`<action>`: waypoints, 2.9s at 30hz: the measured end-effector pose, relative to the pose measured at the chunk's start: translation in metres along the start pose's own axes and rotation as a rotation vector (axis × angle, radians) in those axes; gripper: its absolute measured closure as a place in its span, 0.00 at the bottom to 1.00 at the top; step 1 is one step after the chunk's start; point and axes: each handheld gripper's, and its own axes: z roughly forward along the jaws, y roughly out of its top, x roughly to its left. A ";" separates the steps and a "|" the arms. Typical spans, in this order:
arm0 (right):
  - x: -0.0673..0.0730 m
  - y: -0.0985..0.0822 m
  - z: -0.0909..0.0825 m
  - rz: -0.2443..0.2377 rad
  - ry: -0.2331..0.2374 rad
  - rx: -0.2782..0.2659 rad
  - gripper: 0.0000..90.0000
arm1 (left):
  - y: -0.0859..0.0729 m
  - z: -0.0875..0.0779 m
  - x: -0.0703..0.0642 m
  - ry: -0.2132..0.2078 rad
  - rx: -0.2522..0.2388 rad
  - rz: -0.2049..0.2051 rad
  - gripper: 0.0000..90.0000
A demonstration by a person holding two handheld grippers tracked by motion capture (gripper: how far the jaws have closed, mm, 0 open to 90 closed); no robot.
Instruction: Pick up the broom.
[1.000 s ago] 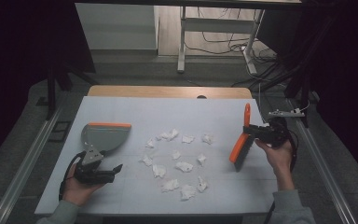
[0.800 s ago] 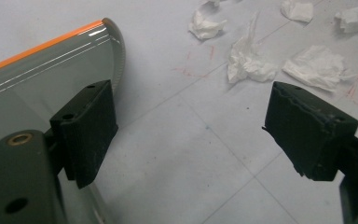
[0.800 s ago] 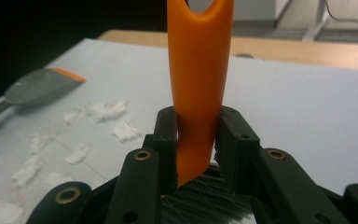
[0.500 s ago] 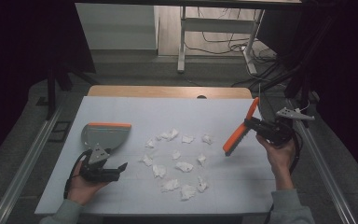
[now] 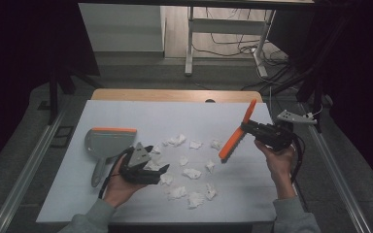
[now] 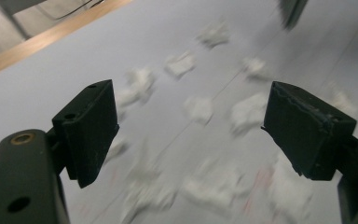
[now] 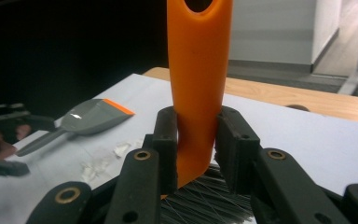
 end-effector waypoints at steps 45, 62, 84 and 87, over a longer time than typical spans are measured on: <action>0.055 -0.026 0.065 0.212 0.128 -0.059 0.78 | 0.034 0.067 -0.020 -0.049 -0.038 -0.005 0.86; 0.053 -0.018 0.056 0.048 0.105 0.021 0.48 | 0.030 0.025 0.025 -0.127 0.115 0.040 0.87; 0.105 -0.003 0.054 -0.330 0.180 0.326 0.41 | 0.029 0.022 0.014 -0.397 0.438 0.229 0.86; 0.112 -0.007 0.061 -0.373 0.209 0.375 0.41 | 0.029 0.026 0.010 -0.416 0.453 0.247 0.86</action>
